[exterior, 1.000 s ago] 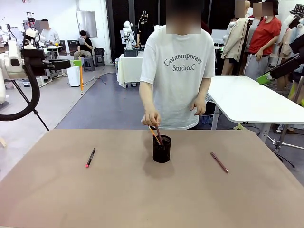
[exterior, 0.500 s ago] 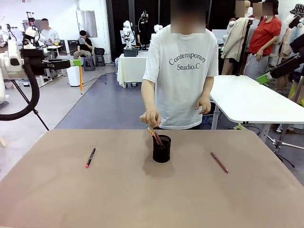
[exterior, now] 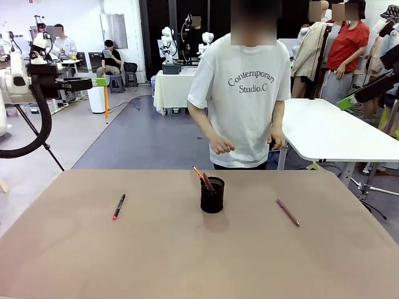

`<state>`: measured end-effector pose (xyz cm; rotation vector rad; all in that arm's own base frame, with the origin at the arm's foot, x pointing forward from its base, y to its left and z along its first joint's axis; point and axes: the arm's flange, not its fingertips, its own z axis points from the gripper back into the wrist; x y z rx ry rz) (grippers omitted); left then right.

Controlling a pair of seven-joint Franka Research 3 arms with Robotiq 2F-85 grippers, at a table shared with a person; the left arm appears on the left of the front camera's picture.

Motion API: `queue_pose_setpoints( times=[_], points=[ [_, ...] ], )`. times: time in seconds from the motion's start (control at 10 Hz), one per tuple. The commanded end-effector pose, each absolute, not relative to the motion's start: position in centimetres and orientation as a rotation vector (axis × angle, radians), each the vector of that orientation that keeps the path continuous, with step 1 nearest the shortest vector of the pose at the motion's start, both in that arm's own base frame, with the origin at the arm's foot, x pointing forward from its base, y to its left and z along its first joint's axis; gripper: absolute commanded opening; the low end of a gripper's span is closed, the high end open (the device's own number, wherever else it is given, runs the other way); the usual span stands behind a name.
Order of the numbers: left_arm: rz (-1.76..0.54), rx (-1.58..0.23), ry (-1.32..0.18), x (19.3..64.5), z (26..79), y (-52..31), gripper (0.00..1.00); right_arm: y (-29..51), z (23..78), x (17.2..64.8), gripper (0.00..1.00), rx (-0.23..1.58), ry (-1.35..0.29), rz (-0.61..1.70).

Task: Place the pens into the pen holder.
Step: Pick up a writing instrument from the table and place it into the Pen holder.

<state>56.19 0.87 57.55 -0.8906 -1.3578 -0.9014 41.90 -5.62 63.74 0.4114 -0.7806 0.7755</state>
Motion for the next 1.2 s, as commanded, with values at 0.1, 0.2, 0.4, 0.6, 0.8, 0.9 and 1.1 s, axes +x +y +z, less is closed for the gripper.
queue_pose_setpoints(
  times=[0.1, 0.2, 0.4, 0.6, 0.8, 0.9, 1.1],
  points=[
    [-0.897, -0.887, -1.352, 56.3, 57.8, 0.7, 0.0, -5.5, 63.9, 42.0, 1.0, 0.424, -0.796, 0.779],
    [-0.897, -0.887, -1.352, 56.3, 57.8, 0.7, 0.0, -5.5, 63.9, 42.0, 1.0, 0.424, -0.796, 0.779],
    [-0.897, -0.887, -1.352, 56.3, 57.8, 0.7, 0.0, -5.5, 63.9, 42.0, 1.0, 0.424, -0.796, 0.779],
    [-0.879, -0.837, -1.35, 56.8, 56.4, -0.1, 0.0, -5.5, 63.9, 42.0, 1.0, 0.424, -0.796, 0.779],
    [-0.798, -0.875, -1.408, 57.9, 53.3, -4.9, 0.0, -5.5, 63.9, 42.0, 1.0, 0.424, -0.796, 0.779],
    [-0.853, -0.934, -1.409, 57.9, 52.1, -7.1, 0.0, -5.5, 63.9, 42.0, 1.0, 0.424, -0.796, 0.779],
    [-0.886, -1.021, -1.446, 58.2, 49.1, -11.3, 0.0, -5.5, 63.9, 42.0, 1.0, 0.424, -0.796, 0.779]
  ],
)
